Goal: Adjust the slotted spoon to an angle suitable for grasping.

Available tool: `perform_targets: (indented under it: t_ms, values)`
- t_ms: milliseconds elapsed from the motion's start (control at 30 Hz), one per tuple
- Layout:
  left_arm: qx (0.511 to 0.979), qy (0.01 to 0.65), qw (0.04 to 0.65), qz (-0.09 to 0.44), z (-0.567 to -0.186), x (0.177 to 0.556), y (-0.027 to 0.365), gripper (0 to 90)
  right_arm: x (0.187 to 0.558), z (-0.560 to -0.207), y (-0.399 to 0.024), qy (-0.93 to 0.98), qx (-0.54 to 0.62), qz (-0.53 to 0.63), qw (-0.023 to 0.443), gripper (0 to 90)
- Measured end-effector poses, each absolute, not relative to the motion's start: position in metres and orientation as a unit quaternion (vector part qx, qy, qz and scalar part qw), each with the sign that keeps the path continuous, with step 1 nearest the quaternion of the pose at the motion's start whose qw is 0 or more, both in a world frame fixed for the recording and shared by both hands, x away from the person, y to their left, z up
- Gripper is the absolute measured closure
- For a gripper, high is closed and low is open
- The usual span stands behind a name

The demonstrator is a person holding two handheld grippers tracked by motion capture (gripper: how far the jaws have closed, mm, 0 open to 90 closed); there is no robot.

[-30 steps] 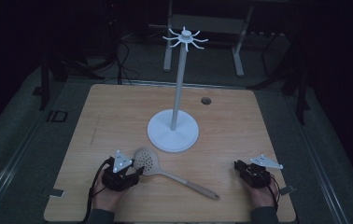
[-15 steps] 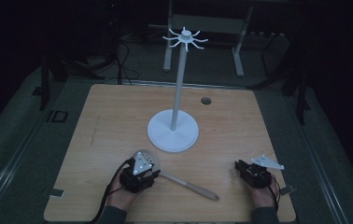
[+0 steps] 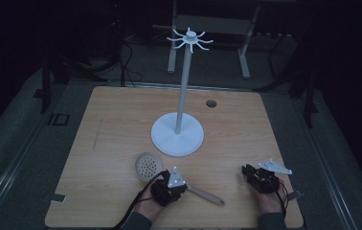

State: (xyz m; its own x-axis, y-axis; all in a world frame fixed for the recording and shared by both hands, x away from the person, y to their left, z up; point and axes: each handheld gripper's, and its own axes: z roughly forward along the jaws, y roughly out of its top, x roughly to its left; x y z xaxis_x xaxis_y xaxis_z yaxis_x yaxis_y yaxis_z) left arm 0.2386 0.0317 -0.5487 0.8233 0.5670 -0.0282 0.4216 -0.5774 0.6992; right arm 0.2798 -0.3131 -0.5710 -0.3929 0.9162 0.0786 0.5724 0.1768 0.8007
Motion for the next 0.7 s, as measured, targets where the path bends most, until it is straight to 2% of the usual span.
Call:
perform_targets:
  t_ms: [300, 700]
  values:
    - [0.907, 0.226, 0.350, 0.065, -0.560, 0.228, -0.006, 87.5, 0.280, -0.571, -0.314, 0.734, 0.509, 0.394, 0.218, 73.7]
    - [0.900, 0.245, 0.347, 0.102, -0.563, 0.241, -0.022, 87.3, 0.279, -0.571, -0.314, 0.735, 0.508, 0.394, 0.217, 73.4]
